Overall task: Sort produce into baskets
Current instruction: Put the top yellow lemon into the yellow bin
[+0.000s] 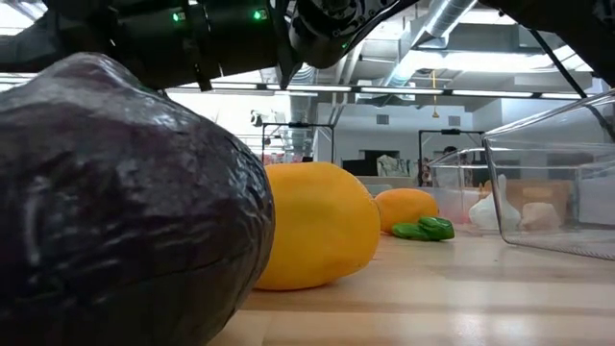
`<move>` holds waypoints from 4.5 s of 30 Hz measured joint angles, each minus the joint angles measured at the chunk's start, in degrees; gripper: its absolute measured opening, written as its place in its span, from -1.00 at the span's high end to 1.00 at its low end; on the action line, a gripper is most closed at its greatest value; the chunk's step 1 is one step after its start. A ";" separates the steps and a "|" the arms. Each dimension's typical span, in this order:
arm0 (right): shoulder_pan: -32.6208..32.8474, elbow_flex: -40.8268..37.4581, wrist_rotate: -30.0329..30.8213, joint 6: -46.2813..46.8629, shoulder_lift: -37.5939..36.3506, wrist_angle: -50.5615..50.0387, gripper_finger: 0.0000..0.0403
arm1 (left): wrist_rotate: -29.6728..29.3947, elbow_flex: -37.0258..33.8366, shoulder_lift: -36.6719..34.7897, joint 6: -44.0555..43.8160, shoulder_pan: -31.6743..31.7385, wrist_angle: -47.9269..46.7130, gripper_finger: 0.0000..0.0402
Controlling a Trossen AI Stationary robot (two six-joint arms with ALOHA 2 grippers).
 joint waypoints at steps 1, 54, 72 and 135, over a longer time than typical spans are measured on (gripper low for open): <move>-0.04 0.00 0.00 -0.01 -0.58 -1.68 0.13 | 0.00 0.00 0.00 -0.08 0.00 -0.02 0.30; -5.24 -37.81 15.26 2.45 -53.66 -57.32 0.15 | 11.23 -0.07 0.17 -5.14 17.84 5.14 -0.58; -7.59 -37.80 10.29 1.96 -52.11 -57.69 -0.48 | 11.17 -0.07 0.17 -5.11 18.08 5.14 -0.58; -13.08 -28.30 2.67 -8.65 -27.31 -77.38 -0.33 | 11.21 -0.07 0.17 -5.26 18.08 5.05 -0.58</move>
